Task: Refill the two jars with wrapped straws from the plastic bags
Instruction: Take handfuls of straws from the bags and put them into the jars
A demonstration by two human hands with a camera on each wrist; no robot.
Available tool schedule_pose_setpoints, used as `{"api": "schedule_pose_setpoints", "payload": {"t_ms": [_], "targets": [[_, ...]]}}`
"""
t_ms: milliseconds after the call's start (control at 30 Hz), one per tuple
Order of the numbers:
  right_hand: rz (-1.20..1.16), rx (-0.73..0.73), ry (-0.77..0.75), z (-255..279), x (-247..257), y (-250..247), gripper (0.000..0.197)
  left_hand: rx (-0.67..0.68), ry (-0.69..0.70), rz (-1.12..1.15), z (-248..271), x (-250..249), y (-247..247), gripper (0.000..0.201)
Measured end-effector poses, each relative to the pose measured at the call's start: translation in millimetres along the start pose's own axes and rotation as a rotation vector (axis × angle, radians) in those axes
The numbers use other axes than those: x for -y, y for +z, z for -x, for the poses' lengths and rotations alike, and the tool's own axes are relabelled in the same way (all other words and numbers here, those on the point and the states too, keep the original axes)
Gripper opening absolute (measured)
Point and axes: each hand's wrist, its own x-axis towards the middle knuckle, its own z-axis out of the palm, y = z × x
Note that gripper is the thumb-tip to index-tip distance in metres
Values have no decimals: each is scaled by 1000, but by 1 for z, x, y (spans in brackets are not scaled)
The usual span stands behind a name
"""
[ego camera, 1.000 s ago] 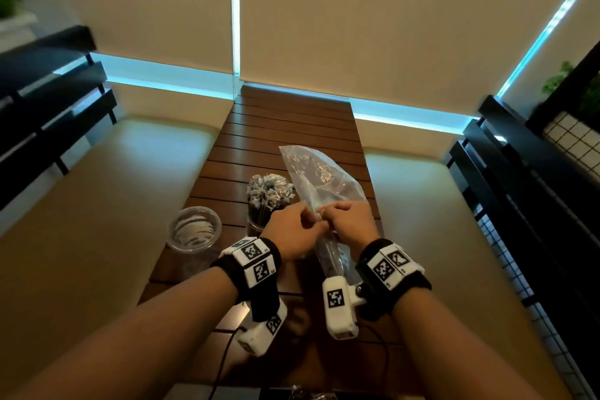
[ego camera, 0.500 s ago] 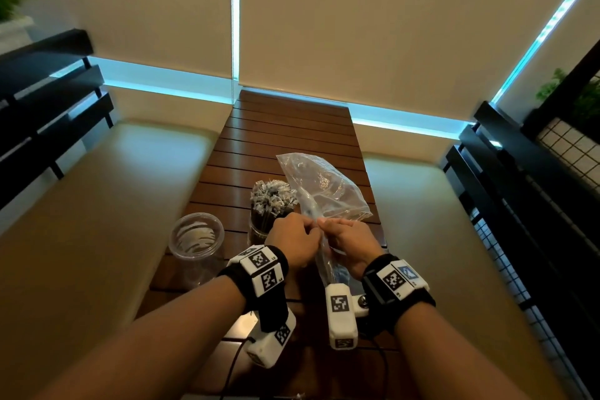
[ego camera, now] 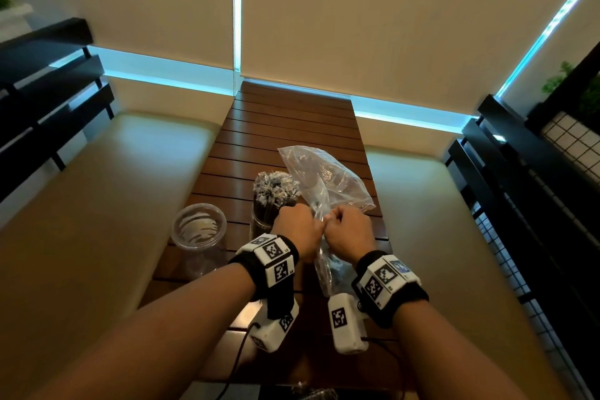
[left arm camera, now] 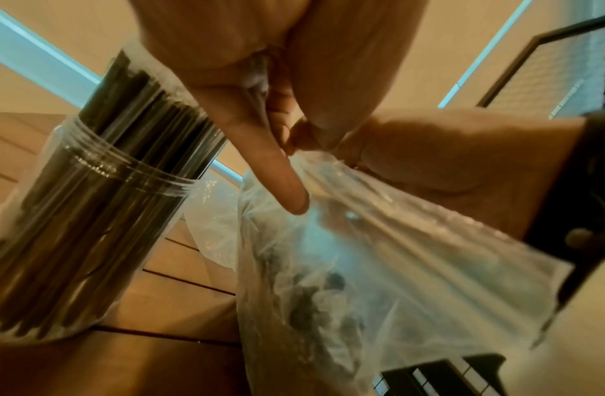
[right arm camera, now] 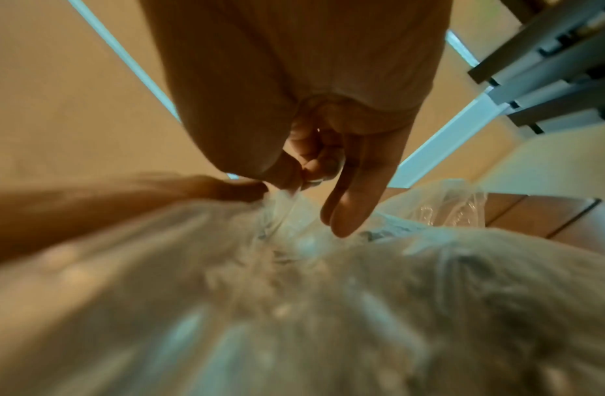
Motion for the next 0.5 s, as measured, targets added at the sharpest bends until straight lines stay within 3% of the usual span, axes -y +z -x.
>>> {"api": "schedule_pose_setpoints", "payload": {"t_ms": [100,200,433,500], "targets": [[105,-94,30,-3,-15,-13,24,-3,-58,-11,-2,10,-7,28],[62,-162,71,-8,-32,-27,20,-4,-40,-11,-2,13,-12,31],[-74,-76,-88,-1,-15,-16,13,28,-34,16,3,7,10,51],[-12,-70,-188,1,-15,-17,15,32,-30,-24,3,10,11,43]]}}
